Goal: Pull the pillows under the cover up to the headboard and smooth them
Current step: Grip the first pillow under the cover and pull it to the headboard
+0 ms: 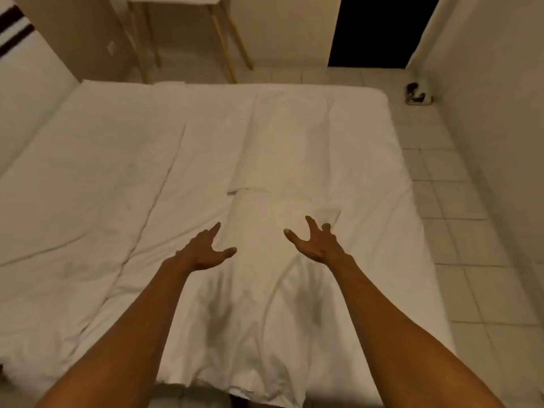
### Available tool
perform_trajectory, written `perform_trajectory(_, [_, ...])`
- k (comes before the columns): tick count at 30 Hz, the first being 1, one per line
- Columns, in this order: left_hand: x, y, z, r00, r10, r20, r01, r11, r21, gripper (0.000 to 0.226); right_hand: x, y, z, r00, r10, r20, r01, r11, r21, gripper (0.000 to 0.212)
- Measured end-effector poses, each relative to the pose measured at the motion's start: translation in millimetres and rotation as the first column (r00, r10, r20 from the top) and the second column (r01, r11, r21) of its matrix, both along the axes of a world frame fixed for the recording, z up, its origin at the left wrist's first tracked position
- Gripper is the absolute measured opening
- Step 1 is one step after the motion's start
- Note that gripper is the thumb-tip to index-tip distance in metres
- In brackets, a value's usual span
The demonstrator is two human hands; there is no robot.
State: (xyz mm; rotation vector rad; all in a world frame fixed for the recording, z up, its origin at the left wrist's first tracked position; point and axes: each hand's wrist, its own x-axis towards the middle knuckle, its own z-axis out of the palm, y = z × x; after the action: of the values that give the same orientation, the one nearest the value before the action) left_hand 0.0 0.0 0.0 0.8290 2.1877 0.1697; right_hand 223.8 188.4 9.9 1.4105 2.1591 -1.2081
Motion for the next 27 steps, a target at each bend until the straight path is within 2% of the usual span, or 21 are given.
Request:
perform_trajectory(3, [-16,16,-35,0.999,0.013,0.04,-0.011,0.999,-0.04,0.129,-4,0,-38,0.994,-0.108,0.018,0.108,0.994,-0.014,0.102])
perform_trajectory(6, [-29,28,-86,0.998,-0.05,0.034,0.052,0.995,-0.088,0.115,-10,-1,-93,0.977,-0.209,0.051,0.21,0.978,-0.009,0.101])
perform_trajectory(8, [-40,38,-124,0.991,-0.132,-0.016,0.13,0.988,-0.084,0.107,-22,6,-135,0.979,-0.18,0.1,0.178,0.984,0.025,0.106])
perform_trajectory(10, [-51,51,-162,0.975,-0.214,-0.058,0.213,0.977,-0.035,0.114,-37,14,-177,0.982,-0.131,0.134,0.129,0.991,0.026,0.111])
perform_trajectory(12, [-57,65,-197,0.957,-0.285,-0.053,0.287,0.957,0.035,0.128,-53,15,-215,0.99,-0.111,0.092,0.107,0.993,0.051,0.116])
perform_trajectory(15, [-58,80,-249,0.884,-0.465,-0.052,0.468,0.879,0.089,0.148,-68,3,-262,0.997,-0.062,-0.034,0.066,0.99,0.122,0.125])
perform_trajectory(19, [-62,81,-288,0.844,-0.527,-0.099,0.535,0.817,0.214,0.156,-57,-11,-289,0.974,-0.077,-0.212,0.134,0.954,0.268,0.129])
perform_trajectory(21, [-67,80,-291,0.828,-0.534,-0.171,0.56,0.776,0.291,0.156,-57,-10,-291,0.973,0.02,-0.228,0.065,0.931,0.36,0.134])
perform_trajectory(24, [-71,82,-302,0.784,-0.576,-0.232,0.621,0.735,0.273,0.154,-66,-9,-305,0.963,0.26,-0.079,-0.206,0.888,0.412,0.141])
perform_trajectory(27, [-71,82,-324,0.771,-0.583,-0.255,0.633,0.743,0.216,0.152,-68,-5,-322,0.955,0.285,0.082,-0.294,0.868,0.401,0.146])
